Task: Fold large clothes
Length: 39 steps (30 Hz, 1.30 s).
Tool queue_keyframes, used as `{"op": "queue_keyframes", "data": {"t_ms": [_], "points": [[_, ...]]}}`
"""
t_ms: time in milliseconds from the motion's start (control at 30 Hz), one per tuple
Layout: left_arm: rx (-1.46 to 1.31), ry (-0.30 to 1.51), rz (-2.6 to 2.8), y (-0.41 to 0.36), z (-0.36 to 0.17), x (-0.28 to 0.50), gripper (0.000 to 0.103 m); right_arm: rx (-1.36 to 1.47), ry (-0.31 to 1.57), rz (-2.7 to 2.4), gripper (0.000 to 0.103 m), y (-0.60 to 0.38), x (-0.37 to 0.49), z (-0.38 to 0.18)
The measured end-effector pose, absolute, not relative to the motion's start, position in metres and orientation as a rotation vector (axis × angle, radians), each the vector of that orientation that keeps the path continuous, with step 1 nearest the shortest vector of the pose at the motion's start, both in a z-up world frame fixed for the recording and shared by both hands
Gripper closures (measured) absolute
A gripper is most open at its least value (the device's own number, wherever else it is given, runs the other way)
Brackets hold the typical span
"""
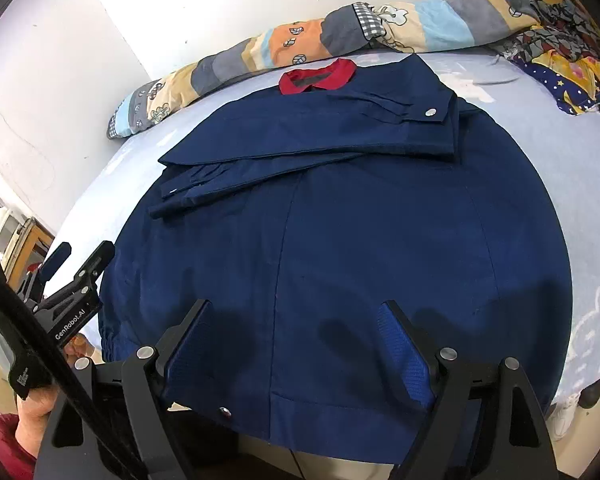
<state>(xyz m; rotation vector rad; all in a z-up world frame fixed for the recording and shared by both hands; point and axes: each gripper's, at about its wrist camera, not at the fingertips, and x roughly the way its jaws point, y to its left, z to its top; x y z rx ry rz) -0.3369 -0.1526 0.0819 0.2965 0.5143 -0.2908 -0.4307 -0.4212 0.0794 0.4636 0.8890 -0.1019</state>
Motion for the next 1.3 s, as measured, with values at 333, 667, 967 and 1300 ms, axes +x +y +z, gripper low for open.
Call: {"op": "queue_keyframes", "data": {"t_ms": [333,667,967,1300], "points": [[0.296,0.505,-0.294,-0.149,0.086,-0.341,0.009,0.464,0.885,-0.105,0.015,-0.421,-0.434,0.079],[0.289,0.511,-0.277,-0.142,0.086,-0.343,0.009,0.458,0.883,-0.094,0.015,-0.415,-0.440,0.082],[0.248,0.742,-0.398,-0.105,0.074,-0.317,0.009,0.550,0.874,-0.167,0.015,-0.463,-0.463,0.086],[-0.006,1.061,-0.451,-0.006,0.055,-0.265,0.027,0.752,0.985,-0.295,0.011,-0.566,-0.519,0.062]]}}
